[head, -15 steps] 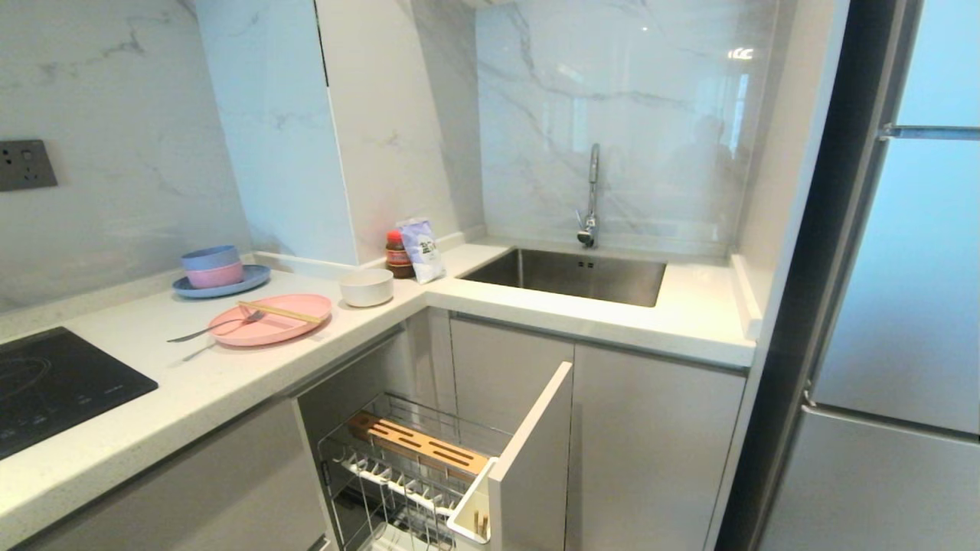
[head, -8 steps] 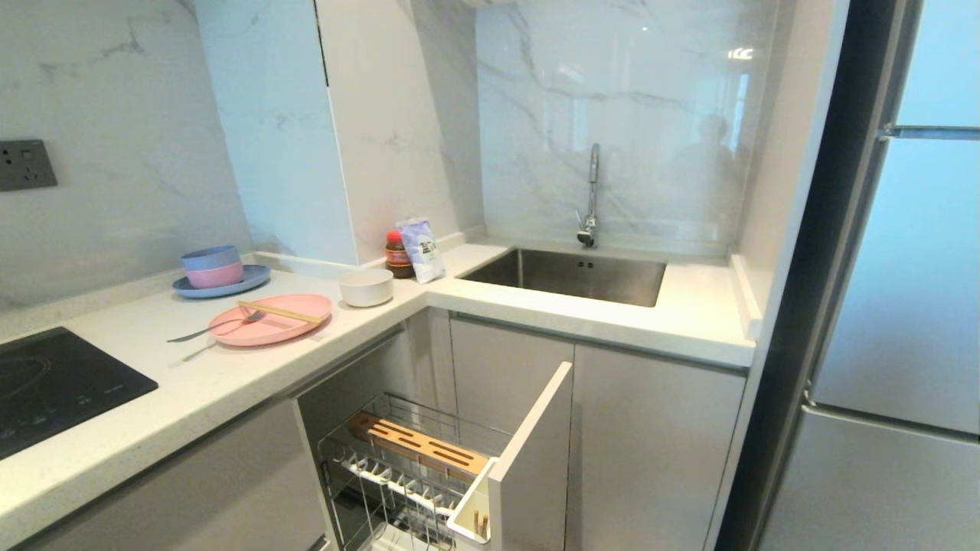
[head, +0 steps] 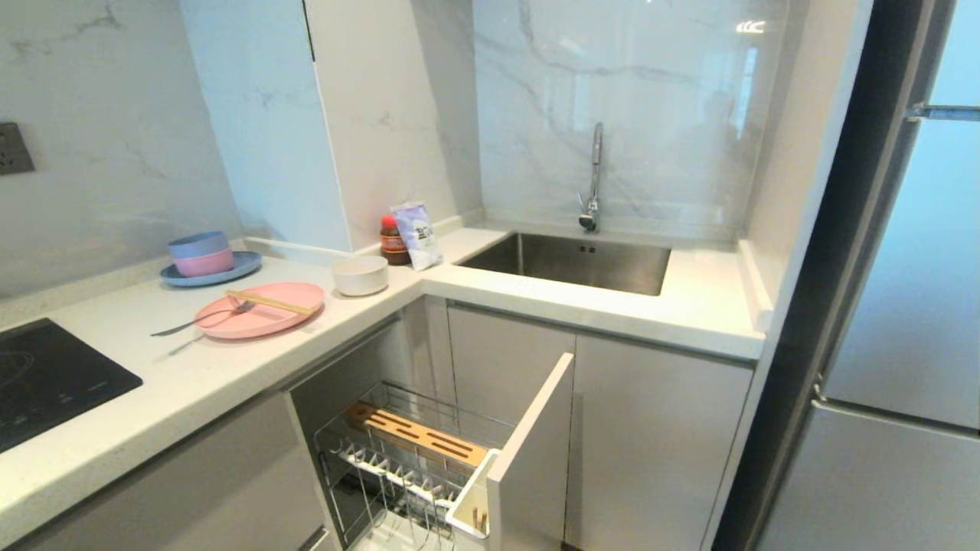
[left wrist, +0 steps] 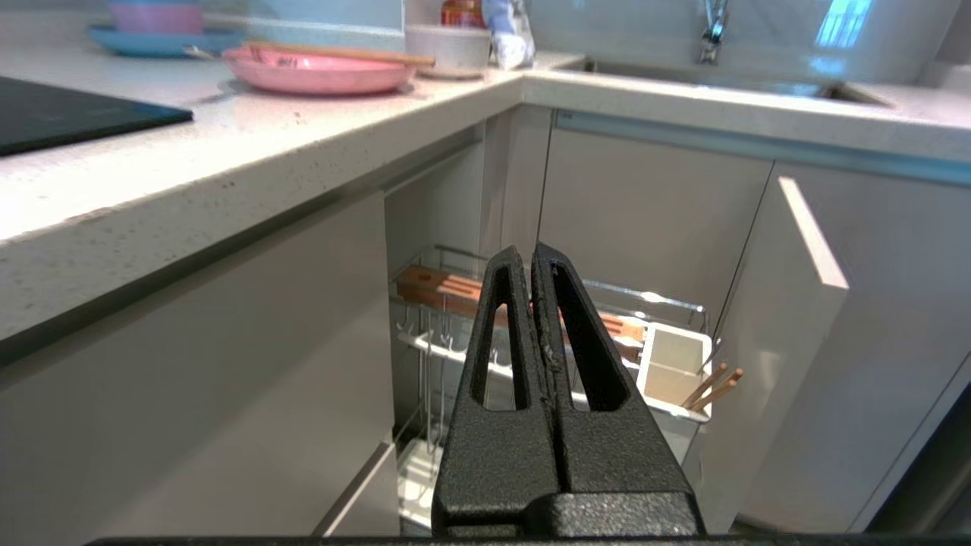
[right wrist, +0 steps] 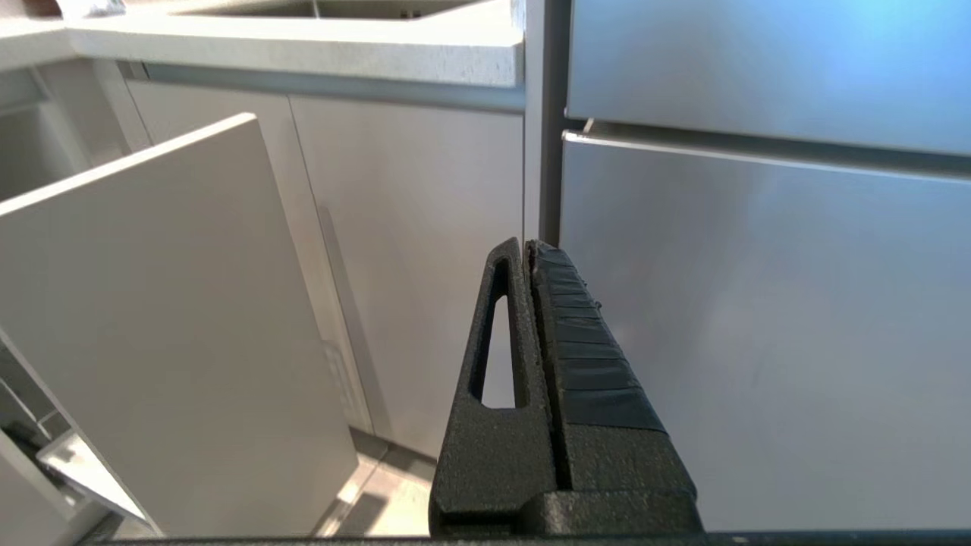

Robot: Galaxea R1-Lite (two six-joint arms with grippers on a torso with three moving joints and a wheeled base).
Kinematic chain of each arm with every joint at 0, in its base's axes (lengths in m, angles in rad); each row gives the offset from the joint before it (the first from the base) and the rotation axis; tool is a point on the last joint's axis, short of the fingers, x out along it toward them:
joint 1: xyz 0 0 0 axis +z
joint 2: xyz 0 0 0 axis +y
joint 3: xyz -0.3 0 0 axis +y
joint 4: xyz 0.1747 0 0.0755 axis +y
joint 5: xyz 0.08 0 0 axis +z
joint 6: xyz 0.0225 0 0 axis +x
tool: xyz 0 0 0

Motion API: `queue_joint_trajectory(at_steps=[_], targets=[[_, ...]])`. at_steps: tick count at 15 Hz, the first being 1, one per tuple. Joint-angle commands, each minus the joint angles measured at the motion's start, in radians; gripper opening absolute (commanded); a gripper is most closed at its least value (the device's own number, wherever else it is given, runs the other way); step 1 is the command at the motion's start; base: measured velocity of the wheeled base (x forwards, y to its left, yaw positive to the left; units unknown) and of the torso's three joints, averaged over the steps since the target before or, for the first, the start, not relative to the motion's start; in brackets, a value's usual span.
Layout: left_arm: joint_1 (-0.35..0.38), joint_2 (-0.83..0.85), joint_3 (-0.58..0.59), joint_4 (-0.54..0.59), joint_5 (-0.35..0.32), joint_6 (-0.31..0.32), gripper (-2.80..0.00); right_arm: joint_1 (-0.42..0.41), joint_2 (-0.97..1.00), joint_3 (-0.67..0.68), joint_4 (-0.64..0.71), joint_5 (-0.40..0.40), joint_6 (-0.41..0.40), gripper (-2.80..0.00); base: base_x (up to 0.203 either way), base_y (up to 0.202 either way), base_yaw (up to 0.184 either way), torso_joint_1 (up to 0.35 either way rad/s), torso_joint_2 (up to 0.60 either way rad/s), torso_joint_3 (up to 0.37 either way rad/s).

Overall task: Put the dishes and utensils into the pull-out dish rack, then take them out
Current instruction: Pick up the chopsticks and place it in the cupboard

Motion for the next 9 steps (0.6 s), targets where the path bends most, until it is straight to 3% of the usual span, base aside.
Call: queue_joint_trajectory(at_steps=[1, 9], targets=[[-0.001, 0.002, 0.022, -0.005, 0.0, 0.0, -2.8, 0.0, -0.002, 0.002, 0.0, 0.0, 0.0, -2.8, 0.0, 0.0, 0.0, 0.002, 0.0, -0.189], [-0.001, 0.0, 0.023, -0.006, 0.0, 0.001, -2.8, 0.0, -0.002, 0.002, 0.0, 0.0, 0.0, -2.8, 0.0, 0.0, 0.0, 0.004, 0.0, -0.199]])
